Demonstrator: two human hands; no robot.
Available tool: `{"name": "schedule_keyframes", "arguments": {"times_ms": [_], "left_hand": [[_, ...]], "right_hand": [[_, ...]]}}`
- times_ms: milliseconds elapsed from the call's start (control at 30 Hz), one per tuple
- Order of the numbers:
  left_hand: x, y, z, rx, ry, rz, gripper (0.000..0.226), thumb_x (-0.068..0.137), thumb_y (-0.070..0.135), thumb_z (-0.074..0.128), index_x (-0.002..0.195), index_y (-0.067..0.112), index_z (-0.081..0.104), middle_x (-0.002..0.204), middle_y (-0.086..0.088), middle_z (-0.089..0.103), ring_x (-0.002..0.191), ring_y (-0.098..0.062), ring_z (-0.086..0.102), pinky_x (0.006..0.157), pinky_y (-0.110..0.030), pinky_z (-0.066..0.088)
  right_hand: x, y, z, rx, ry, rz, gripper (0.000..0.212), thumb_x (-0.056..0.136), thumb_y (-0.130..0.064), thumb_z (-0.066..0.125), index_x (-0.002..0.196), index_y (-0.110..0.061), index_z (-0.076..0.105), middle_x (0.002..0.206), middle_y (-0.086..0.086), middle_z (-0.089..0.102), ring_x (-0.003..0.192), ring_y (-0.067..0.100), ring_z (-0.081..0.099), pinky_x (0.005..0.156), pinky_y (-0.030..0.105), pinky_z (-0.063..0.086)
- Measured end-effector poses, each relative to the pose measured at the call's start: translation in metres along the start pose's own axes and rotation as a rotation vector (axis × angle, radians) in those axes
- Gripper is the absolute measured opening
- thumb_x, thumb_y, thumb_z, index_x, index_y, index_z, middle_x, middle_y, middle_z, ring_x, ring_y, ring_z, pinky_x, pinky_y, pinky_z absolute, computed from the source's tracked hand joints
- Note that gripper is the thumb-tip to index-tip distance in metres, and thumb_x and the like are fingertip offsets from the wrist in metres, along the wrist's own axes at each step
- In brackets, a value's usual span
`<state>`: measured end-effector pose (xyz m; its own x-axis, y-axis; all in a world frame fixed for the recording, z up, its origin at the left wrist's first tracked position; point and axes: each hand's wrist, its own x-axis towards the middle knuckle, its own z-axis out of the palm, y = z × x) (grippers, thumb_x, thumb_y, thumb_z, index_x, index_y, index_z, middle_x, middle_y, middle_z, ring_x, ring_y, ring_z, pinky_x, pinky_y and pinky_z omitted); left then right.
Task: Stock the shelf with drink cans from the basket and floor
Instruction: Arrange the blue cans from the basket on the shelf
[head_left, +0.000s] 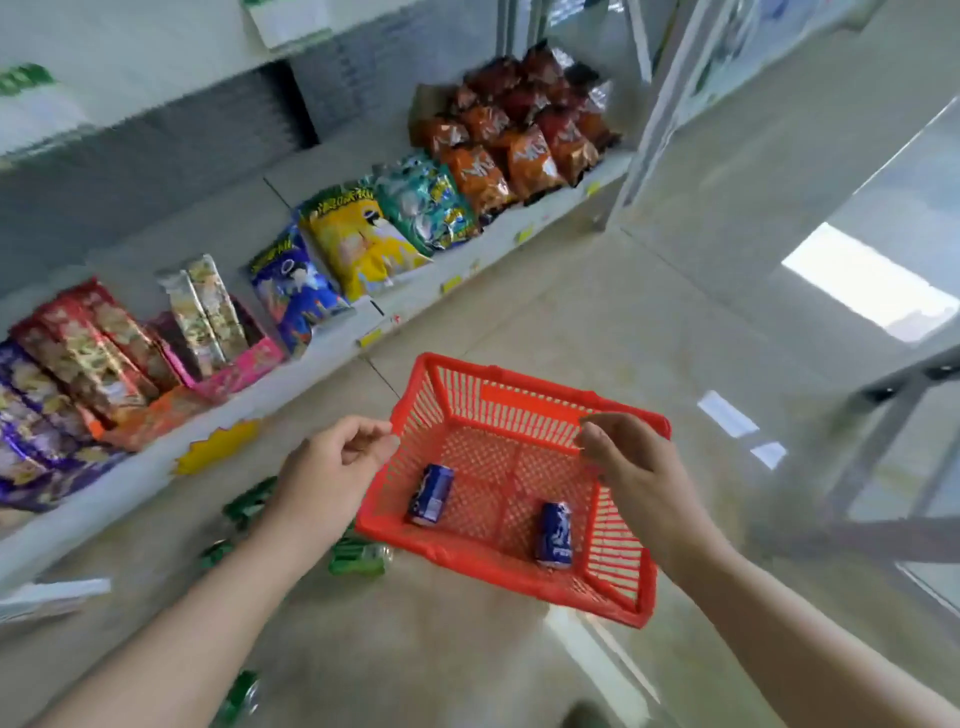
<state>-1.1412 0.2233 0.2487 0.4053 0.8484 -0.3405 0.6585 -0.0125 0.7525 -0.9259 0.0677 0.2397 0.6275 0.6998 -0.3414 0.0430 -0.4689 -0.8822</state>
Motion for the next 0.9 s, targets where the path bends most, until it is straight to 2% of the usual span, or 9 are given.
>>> {"name": "schedule_keyframes", "arguments": {"times_ms": [67, 167, 233, 333, 533, 633, 733, 833, 900], "left_hand": [[0.005, -0.01, 0.054, -0.006, -0.038, -0.058, 0.005, 0.086, 0.029, 0.068, 0.088, 0.024, 0.068, 0.087, 0.003, 0.07, 0.083, -0.02, 0.064, 0.084, -0.044, 0.054], [0.016, -0.023, 0.132, -0.001, -0.125, -0.105, 0.004, 0.086, 0.016, 0.068, 0.085, 0.019, 0.066, 0.082, -0.003, 0.067, 0.077, -0.02, 0.06, 0.074, -0.03, 0.051], [0.027, -0.037, 0.179, 0.02, -0.167, -0.122, 0.007, 0.083, 0.016, 0.071, 0.089, 0.015, 0.066, 0.081, -0.003, 0.064, 0.076, -0.019, 0.058, 0.068, -0.022, 0.045], [0.049, -0.07, 0.234, 0.087, -0.21, -0.171, 0.015, 0.083, 0.024, 0.071, 0.094, 0.016, 0.065, 0.085, 0.001, 0.064, 0.079, -0.015, 0.057, 0.069, -0.022, 0.041], [0.121, -0.151, 0.271, 0.166, -0.151, -0.294, 0.042, 0.081, 0.025, 0.074, 0.114, 0.001, 0.062, 0.113, -0.015, 0.064, 0.105, -0.028, 0.059, 0.093, -0.033, 0.042], [0.159, -0.193, 0.276, 0.198, -0.061, -0.354, 0.055, 0.08, 0.026, 0.075, 0.124, -0.001, 0.055, 0.123, -0.017, 0.059, 0.113, -0.032, 0.056, 0.099, -0.036, 0.041], [0.186, -0.231, 0.28, 0.222, -0.083, -0.447, 0.075, 0.073, 0.041, 0.078, 0.13, 0.003, 0.048, 0.128, -0.016, 0.057, 0.113, -0.035, 0.056, 0.099, -0.048, 0.045], [0.195, -0.251, 0.291, 0.32, -0.081, -0.506, 0.085, 0.066, 0.048, 0.081, 0.13, 0.004, 0.047, 0.131, -0.018, 0.049, 0.114, -0.037, 0.053, 0.101, -0.047, 0.044], [0.196, -0.26, 0.299, 0.445, -0.068, -0.517, 0.08, 0.07, 0.044, 0.08, 0.129, 0.002, 0.047, 0.134, -0.021, 0.039, 0.116, -0.038, 0.049, 0.102, -0.042, 0.041]], "right_hand": [[0.006, 0.046, -0.023, -0.009, 0.007, 0.068, 0.013, 0.096, -0.029, 0.056, 0.099, -0.02, 0.066, 0.094, -0.005, 0.071, 0.09, 0.012, 0.066, 0.083, 0.032, 0.05], [0.018, 0.108, -0.044, -0.054, 0.015, 0.159, 0.014, 0.096, -0.029, 0.056, 0.098, -0.018, 0.065, 0.091, -0.006, 0.069, 0.085, 0.01, 0.063, 0.075, 0.027, 0.046], [0.03, 0.148, -0.045, -0.093, 0.014, 0.216, 0.018, 0.097, -0.031, 0.055, 0.103, -0.017, 0.065, 0.098, -0.004, 0.07, 0.092, 0.013, 0.064, 0.08, 0.031, 0.05], [0.05, 0.208, -0.032, -0.13, -0.006, 0.325, 0.026, 0.097, -0.034, 0.053, 0.112, -0.015, 0.064, 0.109, -0.002, 0.069, 0.104, 0.016, 0.062, 0.09, 0.034, 0.049], [0.105, 0.293, 0.018, -0.14, -0.054, 0.463, 0.032, 0.098, -0.037, 0.051, 0.118, -0.014, 0.06, 0.114, -0.002, 0.066, 0.104, 0.018, 0.062, 0.082, 0.03, 0.048], [0.132, 0.33, 0.037, -0.115, -0.04, 0.541, 0.03, 0.098, -0.033, 0.053, 0.119, -0.013, 0.059, 0.114, -0.002, 0.065, 0.106, 0.021, 0.062, 0.092, 0.04, 0.052], [0.153, 0.362, 0.05, -0.125, -0.013, 0.636, 0.038, 0.095, -0.035, 0.058, 0.126, -0.015, 0.054, 0.121, -0.001, 0.063, 0.112, 0.025, 0.06, 0.098, 0.047, 0.05], [0.162, 0.388, 0.062, -0.159, -0.039, 0.691, 0.046, 0.088, -0.037, 0.067, 0.123, -0.012, 0.053, 0.12, 0.005, 0.064, 0.109, 0.026, 0.062, 0.094, 0.046, 0.053], [0.161, 0.4, 0.071, -0.136, -0.056, 0.723, 0.048, 0.085, -0.031, 0.073, 0.122, -0.011, 0.051, 0.116, 0.005, 0.064, 0.105, 0.026, 0.064, 0.09, 0.046, 0.055]]}}
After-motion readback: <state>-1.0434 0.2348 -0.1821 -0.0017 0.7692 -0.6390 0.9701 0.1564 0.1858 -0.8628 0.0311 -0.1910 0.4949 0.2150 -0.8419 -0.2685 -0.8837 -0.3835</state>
